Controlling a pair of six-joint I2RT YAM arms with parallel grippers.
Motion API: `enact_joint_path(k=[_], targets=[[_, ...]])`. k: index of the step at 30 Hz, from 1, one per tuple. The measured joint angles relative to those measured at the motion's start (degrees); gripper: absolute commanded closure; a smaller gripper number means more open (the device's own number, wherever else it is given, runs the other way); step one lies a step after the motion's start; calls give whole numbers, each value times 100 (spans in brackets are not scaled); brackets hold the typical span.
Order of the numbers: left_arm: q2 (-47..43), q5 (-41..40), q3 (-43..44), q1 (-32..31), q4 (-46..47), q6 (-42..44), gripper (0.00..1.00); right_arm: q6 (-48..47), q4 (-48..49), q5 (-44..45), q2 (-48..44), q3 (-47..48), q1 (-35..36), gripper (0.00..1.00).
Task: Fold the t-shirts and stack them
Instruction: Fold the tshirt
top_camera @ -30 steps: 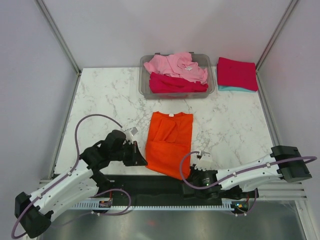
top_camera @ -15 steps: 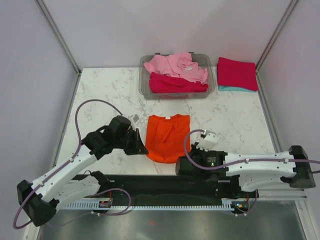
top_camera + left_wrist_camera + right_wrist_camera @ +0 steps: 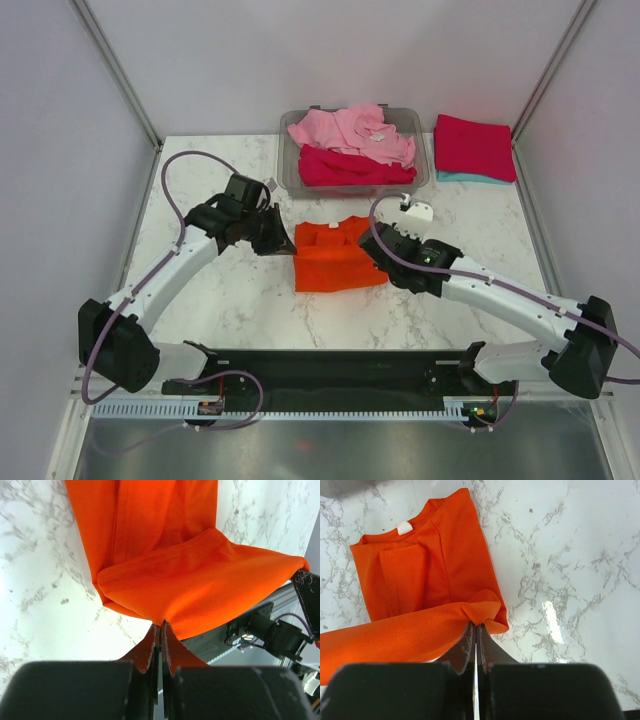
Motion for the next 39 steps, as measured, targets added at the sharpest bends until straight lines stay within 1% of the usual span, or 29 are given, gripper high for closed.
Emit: enact_joint_path(k=[5, 11, 15, 21, 27, 30, 34, 36, 37, 39], targets=[[538, 184, 326, 334, 39, 195, 96, -743, 404, -376, 404, 190, -492, 100], [1054, 339, 741, 531, 70, 352, 97, -1403, 772, -780, 861, 487, -1056, 100], [1281, 442, 1071, 629, 72, 435, 97, -1740, 896, -914, 1126, 776, -1283, 100], [1818, 595, 1803, 750, 79, 570, 97, -2124, 1093, -1099, 1532, 1220, -1672, 100], [2529, 632, 2116, 892, 101, 684, 97, -2424, 1353, -1357, 2153, 1440, -2002, 100], [2988, 632, 2347, 992, 68, 734, 97, -2551, 1469, -1504, 2476, 1532, -2133, 100], [3648, 605, 2898, 1106, 48, 789, 96, -2697, 1620, -1698, 2931, 1805, -2343, 100], [3967, 603, 3228, 1156, 13, 800, 90, -2769, 1668, -1799, 3257, 2107, -2465, 100], [4164, 595, 3451, 1187, -39, 809, 75, -2815, 1670, -1845, 3467, 2334, -2531, 85], [4605, 599, 4000, 1250, -155, 868, 59, -2881, 1709, -1928, 3869, 2750, -2645, 73]])
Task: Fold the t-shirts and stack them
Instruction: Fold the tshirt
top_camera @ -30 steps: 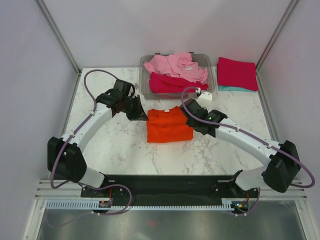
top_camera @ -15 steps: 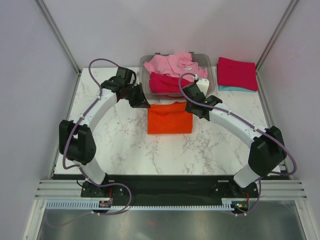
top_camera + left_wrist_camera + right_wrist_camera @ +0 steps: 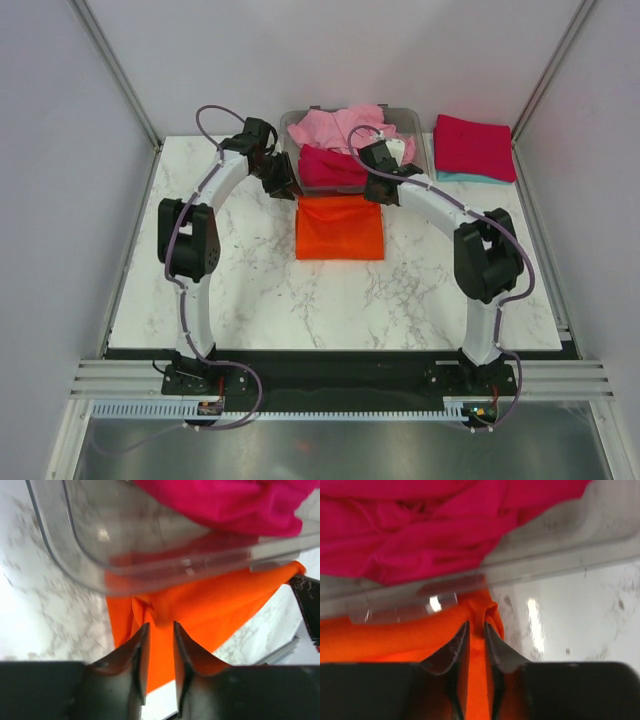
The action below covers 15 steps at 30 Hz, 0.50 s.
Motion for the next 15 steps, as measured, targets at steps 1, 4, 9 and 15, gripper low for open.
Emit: enact_joint_path(k=[1, 4, 9, 15], targets=[[168, -2, 214, 24, -46, 37, 54, -44, -24, -20, 212, 243, -61, 55], [809, -9, 1176, 109, -369, 94, 48, -201, -249, -116, 671, 892, -212, 33], [1174, -15, 2111, 225, -1126, 107, 46, -518, -494, -284, 811, 1676, -466, 24], [306, -378, 1661, 278, -1134, 190, 51, -682, -122, -658, -173, 949, -586, 39]])
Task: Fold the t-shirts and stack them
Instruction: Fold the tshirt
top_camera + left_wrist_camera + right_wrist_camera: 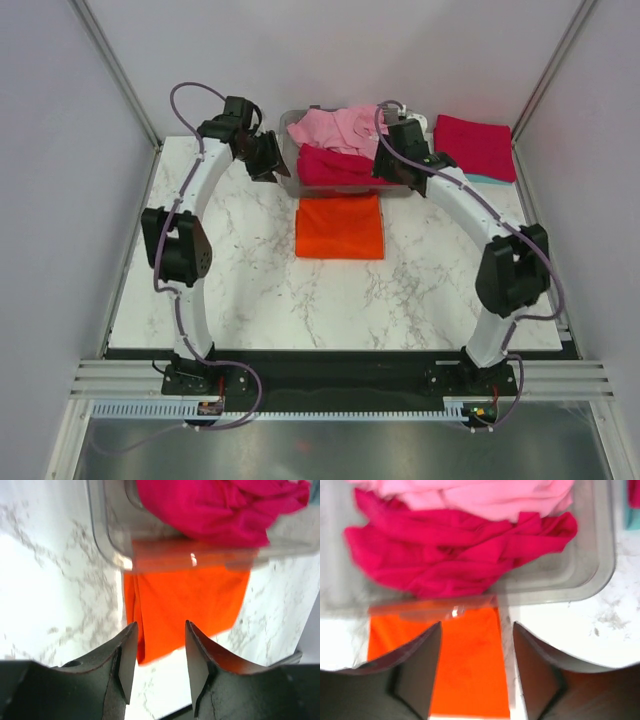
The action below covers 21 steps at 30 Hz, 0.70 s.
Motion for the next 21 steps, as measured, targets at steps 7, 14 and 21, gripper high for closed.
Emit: enact_joint_path(k=[7, 14, 21], targets=[[-2677, -35, -2911, -907, 1235, 33, 64, 284, 1198, -1276, -1829, -2708, 737, 100], [-2524, 498, -4266, -1432, 2483, -229, 73, 625, 1996, -2476, -824, -3235, 1252, 100], [-1646, 496, -4448, -1401, 3032, -297, 76, 514, 2092, -2811, 39, -3139, 1117, 100]])
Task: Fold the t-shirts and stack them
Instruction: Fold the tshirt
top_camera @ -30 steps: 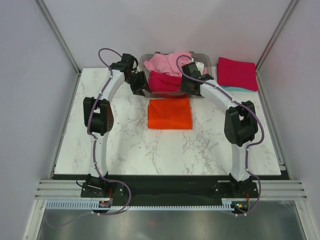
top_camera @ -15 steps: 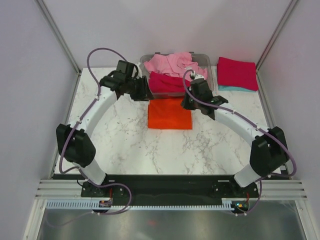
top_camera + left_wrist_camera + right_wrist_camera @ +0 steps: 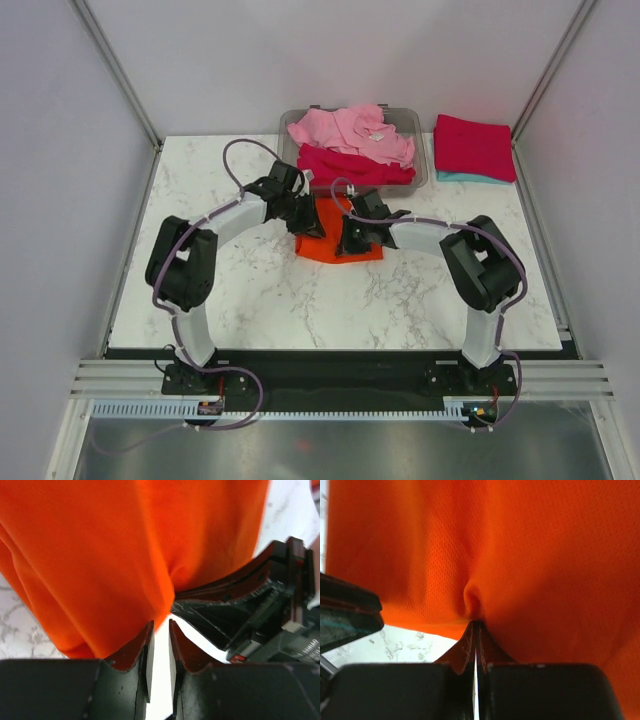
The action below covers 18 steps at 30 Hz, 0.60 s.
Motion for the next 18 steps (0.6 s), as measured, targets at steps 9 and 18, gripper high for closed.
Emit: enact_joint_path(k=[9, 18], targets=[[621, -302, -448, 162, 640, -39, 79, -57, 636, -643, 160, -334, -302, 93], [474, -1139, -31, 94, -24, 216, 57, -280, 479, -1126, -101, -332, -341, 32]])
